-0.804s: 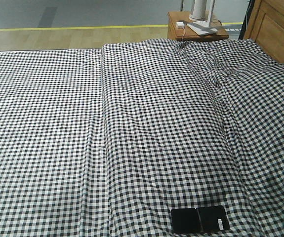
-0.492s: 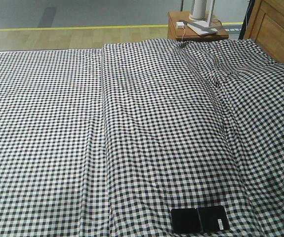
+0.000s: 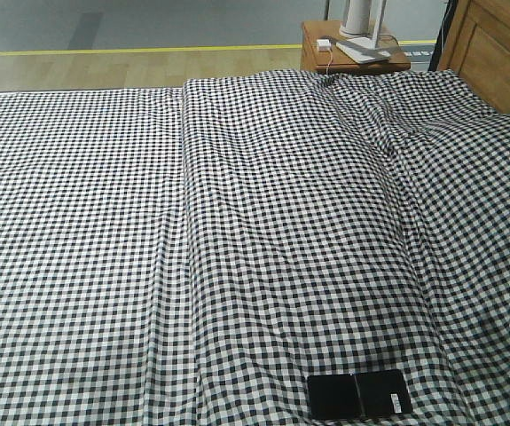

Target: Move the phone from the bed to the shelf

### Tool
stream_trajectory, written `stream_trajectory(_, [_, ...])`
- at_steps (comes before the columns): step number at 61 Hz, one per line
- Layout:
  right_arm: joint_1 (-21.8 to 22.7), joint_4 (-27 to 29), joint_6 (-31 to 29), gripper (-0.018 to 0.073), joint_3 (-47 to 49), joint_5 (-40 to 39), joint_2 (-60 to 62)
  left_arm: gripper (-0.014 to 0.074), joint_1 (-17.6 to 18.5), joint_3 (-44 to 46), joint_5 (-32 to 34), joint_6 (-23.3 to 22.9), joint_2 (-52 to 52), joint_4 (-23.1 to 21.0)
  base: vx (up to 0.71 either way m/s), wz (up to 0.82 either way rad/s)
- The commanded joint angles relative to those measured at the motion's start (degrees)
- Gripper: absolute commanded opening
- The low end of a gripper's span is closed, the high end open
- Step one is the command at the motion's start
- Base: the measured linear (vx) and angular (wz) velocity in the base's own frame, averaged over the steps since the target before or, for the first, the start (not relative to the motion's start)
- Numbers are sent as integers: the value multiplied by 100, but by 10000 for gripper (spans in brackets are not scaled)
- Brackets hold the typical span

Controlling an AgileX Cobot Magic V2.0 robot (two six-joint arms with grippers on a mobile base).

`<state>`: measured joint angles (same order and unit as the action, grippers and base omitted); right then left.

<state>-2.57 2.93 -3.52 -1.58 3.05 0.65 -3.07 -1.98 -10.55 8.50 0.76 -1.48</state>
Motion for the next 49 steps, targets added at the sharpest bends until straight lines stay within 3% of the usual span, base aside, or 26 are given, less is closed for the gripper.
stream_trajectory(1, [38, -52, -46, -6, -26, -428, 65, 1, 34, 127, 412, -33, 64, -52, 0, 0])
stream_trajectory(39, [38, -46, -41, -6, -26, -829, 65, 1, 34, 127, 412, -33, 64, -52, 0, 0])
stream_trajectory(49, [38, -46, -41, -6, -8, -1446, 65, 1, 34, 127, 412, -33, 64, -52, 0, 0])
